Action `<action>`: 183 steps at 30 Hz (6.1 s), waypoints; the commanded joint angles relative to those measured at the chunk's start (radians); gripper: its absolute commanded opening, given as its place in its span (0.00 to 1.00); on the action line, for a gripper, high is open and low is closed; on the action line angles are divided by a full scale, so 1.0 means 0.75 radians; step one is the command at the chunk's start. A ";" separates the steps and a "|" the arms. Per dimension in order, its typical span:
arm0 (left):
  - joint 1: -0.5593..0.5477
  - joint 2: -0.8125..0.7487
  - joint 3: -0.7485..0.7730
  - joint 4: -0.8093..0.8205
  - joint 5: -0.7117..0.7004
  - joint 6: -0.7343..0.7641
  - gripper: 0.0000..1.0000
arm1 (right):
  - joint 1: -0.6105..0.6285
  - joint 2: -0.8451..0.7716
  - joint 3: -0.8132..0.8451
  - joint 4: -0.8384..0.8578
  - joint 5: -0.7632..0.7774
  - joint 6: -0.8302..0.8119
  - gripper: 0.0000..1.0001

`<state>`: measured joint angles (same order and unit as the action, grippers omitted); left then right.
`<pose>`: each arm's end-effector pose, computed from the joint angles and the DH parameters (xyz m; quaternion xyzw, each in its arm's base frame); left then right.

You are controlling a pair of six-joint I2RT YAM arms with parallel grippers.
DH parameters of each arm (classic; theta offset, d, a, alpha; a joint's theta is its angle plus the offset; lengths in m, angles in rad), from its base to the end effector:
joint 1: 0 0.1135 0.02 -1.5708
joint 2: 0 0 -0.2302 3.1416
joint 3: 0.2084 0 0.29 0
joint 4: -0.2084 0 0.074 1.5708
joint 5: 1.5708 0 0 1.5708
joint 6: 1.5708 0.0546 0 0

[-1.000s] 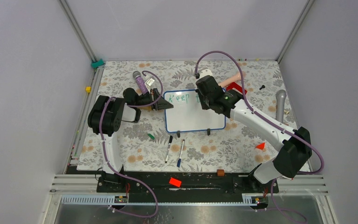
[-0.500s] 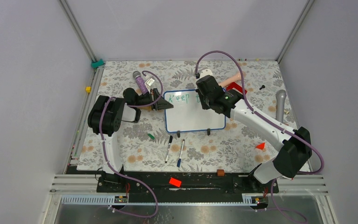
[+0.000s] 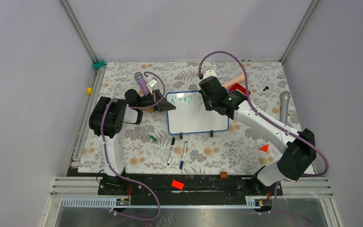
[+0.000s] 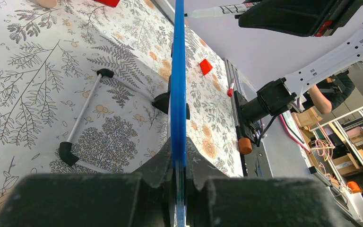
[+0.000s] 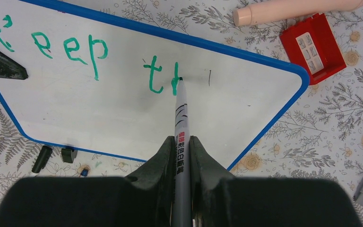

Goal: Write a sentence on the whiteboard

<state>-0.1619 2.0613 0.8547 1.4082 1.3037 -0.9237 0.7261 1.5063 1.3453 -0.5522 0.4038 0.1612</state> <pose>0.3588 -0.1120 0.0905 0.2494 0.6414 -0.6466 0.3292 0.3050 0.2421 0.2757 -0.1682 0.8789 0.0101 0.4462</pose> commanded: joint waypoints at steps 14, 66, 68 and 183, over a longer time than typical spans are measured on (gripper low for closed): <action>-0.013 -0.070 -0.015 0.086 0.029 0.017 0.00 | -0.022 -0.067 -0.056 -0.039 0.038 0.011 0.00; -0.013 -0.075 -0.021 0.086 0.030 0.021 0.00 | -0.074 -0.072 0.010 -0.025 -0.044 0.035 0.00; -0.013 -0.075 -0.019 0.086 0.030 0.021 0.00 | -0.073 -0.064 0.012 -0.025 -0.037 0.032 0.00; -0.010 -0.093 -0.054 0.086 -0.049 0.043 0.00 | -0.110 -0.330 -0.119 0.085 -0.180 0.061 0.00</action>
<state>-0.1635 2.0457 0.8284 1.4128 1.2835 -0.9119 0.6506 1.2873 1.2842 -0.5491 0.3115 0.1917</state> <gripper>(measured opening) 0.068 0.172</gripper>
